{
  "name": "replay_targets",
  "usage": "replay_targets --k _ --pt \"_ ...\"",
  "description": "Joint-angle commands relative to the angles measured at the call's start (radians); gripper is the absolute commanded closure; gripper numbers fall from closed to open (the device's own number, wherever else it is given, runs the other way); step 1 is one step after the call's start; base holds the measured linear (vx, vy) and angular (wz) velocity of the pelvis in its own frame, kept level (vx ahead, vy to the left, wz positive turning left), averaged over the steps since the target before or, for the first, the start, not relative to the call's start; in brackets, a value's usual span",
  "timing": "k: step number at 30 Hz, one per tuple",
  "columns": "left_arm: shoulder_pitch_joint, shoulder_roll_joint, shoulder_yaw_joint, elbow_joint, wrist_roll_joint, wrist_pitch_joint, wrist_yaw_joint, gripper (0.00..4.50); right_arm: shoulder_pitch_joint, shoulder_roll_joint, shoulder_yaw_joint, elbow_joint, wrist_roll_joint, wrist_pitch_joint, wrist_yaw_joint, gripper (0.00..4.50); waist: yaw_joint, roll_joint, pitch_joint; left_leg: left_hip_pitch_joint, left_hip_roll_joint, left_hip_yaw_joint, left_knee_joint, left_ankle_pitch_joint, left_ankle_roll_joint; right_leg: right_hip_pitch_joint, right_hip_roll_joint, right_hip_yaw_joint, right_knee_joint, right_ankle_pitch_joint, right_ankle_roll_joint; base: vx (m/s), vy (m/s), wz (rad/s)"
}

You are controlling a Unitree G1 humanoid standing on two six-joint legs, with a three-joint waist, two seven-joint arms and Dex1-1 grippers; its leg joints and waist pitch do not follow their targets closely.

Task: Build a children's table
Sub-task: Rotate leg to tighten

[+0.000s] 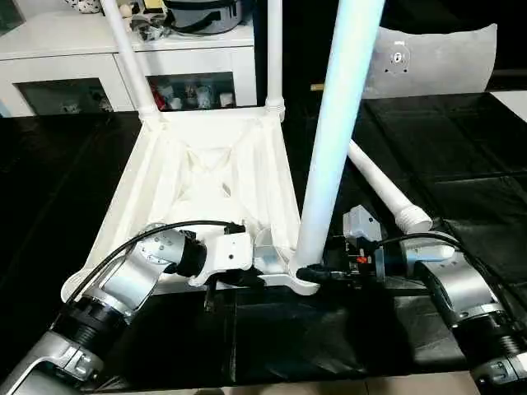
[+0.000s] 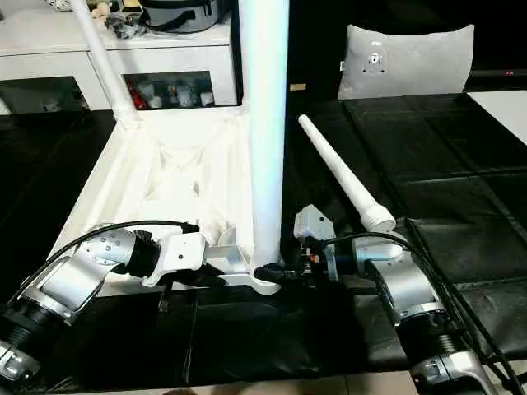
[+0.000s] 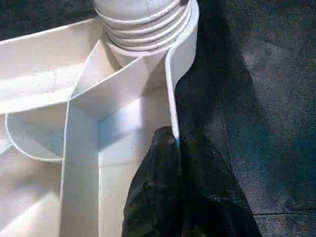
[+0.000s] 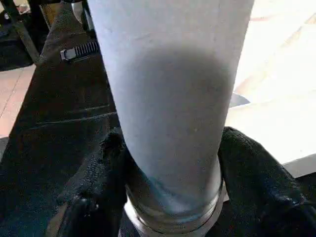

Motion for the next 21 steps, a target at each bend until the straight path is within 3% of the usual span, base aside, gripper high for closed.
replay_targets --k 1,7,10,11,13,14,15,17,18,19,20,21 --pt "0.005 0.014 -0.038 0.010 0.024 -0.012 -0.037 4.50 -0.002 0.003 0.032 0.002 -0.007 0.010 0.019 2.04 -0.005 -0.014 -0.065 0.000 0.023 0.003 -0.071 -0.198 0.077 0.054 -0.058 0.052 -0.071 -0.438 -0.100 0.000 0.000 0.00" --pt "0.032 -0.022 0.005 -0.033 -0.010 0.103 0.024 4.50 0.035 0.037 0.024 -0.038 0.035 0.094 0.001 2.11 -0.007 -0.017 -0.065 0.001 0.026 0.001 -0.074 -0.209 0.067 0.055 -0.059 0.053 -0.071 -0.440 -0.097 0.000 0.000 0.00" --pt "0.045 -0.101 0.067 -0.090 -0.029 0.258 0.170 4.50 0.057 0.085 0.027 -0.062 0.019 0.151 -0.104 2.32 -0.010 -0.016 -0.061 0.003 0.024 0.002 -0.076 -0.224 0.060 0.053 -0.058 0.050 -0.077 -0.469 -0.091 0.000 0.000 0.00" --pt "0.048 -0.147 0.097 -0.120 -0.035 0.336 0.243 4.50 0.056 0.118 0.028 -0.052 -0.009 0.163 -0.182 2.34 -0.017 -0.018 -0.057 0.003 0.020 0.003 -0.077 -0.242 0.049 0.054 -0.058 0.047 -0.081 -0.511 -0.080 0.000 0.000 0.00" --pt "0.054 -0.209 0.126 -0.168 -0.054 0.432 0.317 4.50 0.044 0.186 0.006 -0.021 -0.026 0.195 -0.311 2.37 -0.039 -0.017 -0.050 0.015 0.005 0.003 -0.066 -0.303 0.033 0.045 -0.054 0.024 -0.109 -0.644 -0.022 0.000 0.000 0.00" --pt "0.054 -0.213 0.128 -0.172 -0.056 0.439 0.321 4.50 0.043 0.192 0.003 -0.019 -0.026 0.197 -0.320 2.39 -0.046 -0.017 -0.049 0.013 0.003 0.001 -0.065 -0.312 0.031 0.047 -0.054 0.018 -0.114 -0.660 -0.007 -0.050 0.011 -0.10" --pt "0.055 -0.267 0.151 -0.196 -0.066 0.493 0.382 4.50 0.034 0.250 -0.016 0.001 -0.019 0.209 -0.397 2.40 -0.067 -0.014 -0.049 0.006 0.002 -0.005 -0.064 -0.339 0.028 0.053 -0.052 0.001 -0.124 -0.675 0.024 -0.050 0.011 -0.10" --pt "0.053 -0.292 0.160 -0.202 -0.066 0.508 0.412 4.50 0.027 0.278 -0.023 0.014 -0.019 0.213 -0.433 2.41 -0.097 -0.005 -0.048 0.011 0.005 -0.014 -0.062 -0.403 0.032 0.057 -0.045 -0.024 -0.143 -0.681 0.062 0.000 0.000 0.00" --pt "0.050 -0.319 0.171 -0.204 -0.065 0.521 0.445 4.50 0.017 0.305 -0.031 0.031 -0.019 0.214 -0.471 2.41 -0.117 0.002 -0.046 0.009 0.020 -0.025 -0.072 -0.459 0.044 0.071 -0.048 -0.033 -0.141 -0.632 0.060 0.000 0.000 0.00" --pt "0.040 -0.364 0.192 -0.196 -0.058 0.531 0.506 4.50 -0.005 0.344 -0.047 0.064 -0.029 0.214 -0.542 2.41 -0.132 0.008 -0.039 -0.008 0.048 -0.042 -0.097 -0.537 0.047 0.088 -0.042 -0.030 -0.113 -0.577 0.058 0.000 0.000 0.00" --pt "0.031 -0.399 0.207 -0.192 -0.046 0.541 0.556 4.50 -0.022 0.375 -0.062 0.088 -0.038 0.215 -0.602 2.41 -0.132 0.008 -0.039 -0.008 0.048 -0.042 -0.097 -0.537 0.047 0.088 -0.042 -0.030 -0.113 -0.577 0.058 0.000 0.000 0.00" --pt "0.012 -0.454 0.225 -0.176 -0.022 0.539 0.638 4.50 -0.058 0.422 -0.088 0.142 -0.060 0.200 -0.719 2.41 -0.124 0.015 -0.035 -0.019 0.108 -0.068 -0.160 -0.699 0.026 0.112 -0.046 0.032 0.017 -0.393 0.003 0.000 0.000 0.00"
